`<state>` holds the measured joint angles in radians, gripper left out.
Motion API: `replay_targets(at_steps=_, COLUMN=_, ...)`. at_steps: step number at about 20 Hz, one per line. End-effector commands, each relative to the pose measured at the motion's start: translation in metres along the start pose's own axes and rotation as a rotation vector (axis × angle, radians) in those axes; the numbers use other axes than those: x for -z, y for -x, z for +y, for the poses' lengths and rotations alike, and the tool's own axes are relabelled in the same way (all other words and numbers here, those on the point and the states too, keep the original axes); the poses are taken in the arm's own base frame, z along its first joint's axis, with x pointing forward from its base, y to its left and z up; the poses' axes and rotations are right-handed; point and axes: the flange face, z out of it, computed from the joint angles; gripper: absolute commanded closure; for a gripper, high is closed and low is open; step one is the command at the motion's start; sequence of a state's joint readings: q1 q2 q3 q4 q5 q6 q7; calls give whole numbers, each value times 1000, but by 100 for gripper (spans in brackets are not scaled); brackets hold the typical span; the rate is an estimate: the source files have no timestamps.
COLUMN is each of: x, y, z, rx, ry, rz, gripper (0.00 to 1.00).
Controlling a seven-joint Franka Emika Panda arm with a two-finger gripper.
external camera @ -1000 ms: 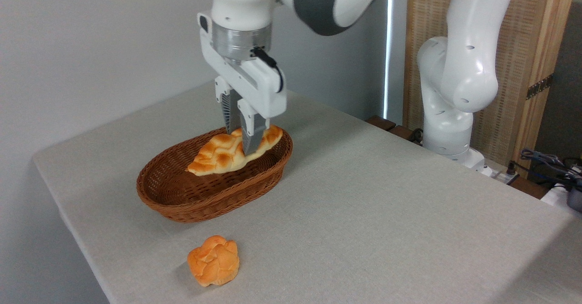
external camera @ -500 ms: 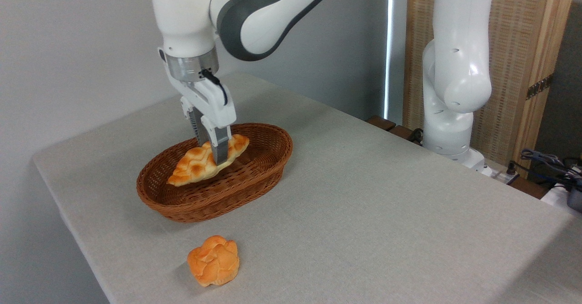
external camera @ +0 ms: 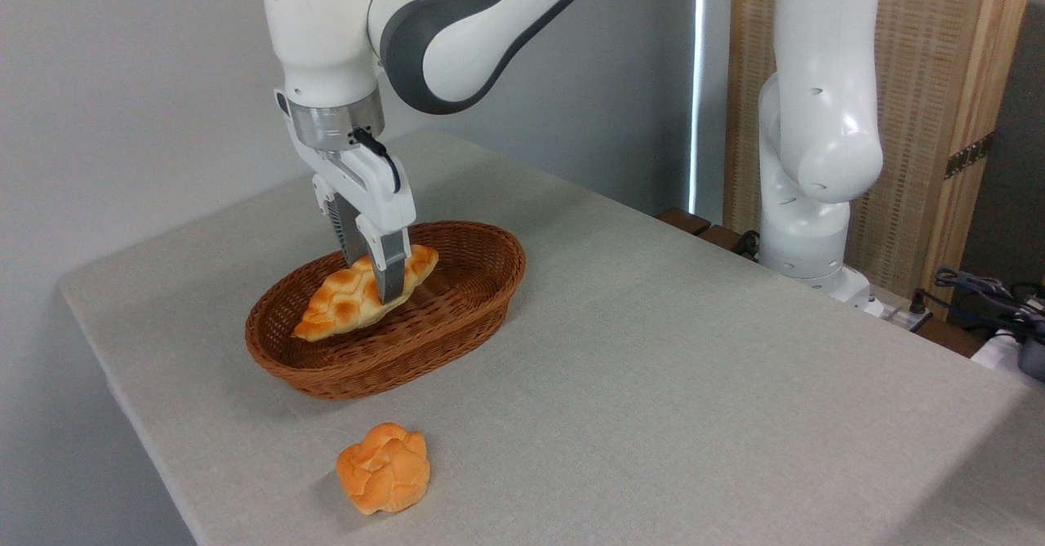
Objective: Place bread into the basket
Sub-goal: 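Lift the braided roll and carry it over the wicker basket, then lower the roll into the basket and open the gripper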
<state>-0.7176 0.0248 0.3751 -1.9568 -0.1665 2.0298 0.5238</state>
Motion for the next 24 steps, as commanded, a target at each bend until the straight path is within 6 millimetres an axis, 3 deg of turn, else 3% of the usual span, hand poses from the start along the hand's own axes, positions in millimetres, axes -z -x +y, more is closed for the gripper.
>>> replay_targets(at_steps=1, x=6, y=0, z=-1, rx=11, ry=8, rz=16, gripper=0)
replay_targets(at_steps=7, x=11, y=1, z=-3, rx=1, ry=4, rz=22, gripper=0)
replay_targets(at_steps=14, x=33, y=-4, z=-8, rx=20, ry=-7, rz=63, gripper=0)
replay_targets(at_steps=18, x=66, y=-8, z=-22, rx=8, ry=-61, rz=104, gripper=0)
replay_targets(at_steps=24, x=126, y=22, z=-62, rx=53, ry=-114, rz=5, gripper=0)
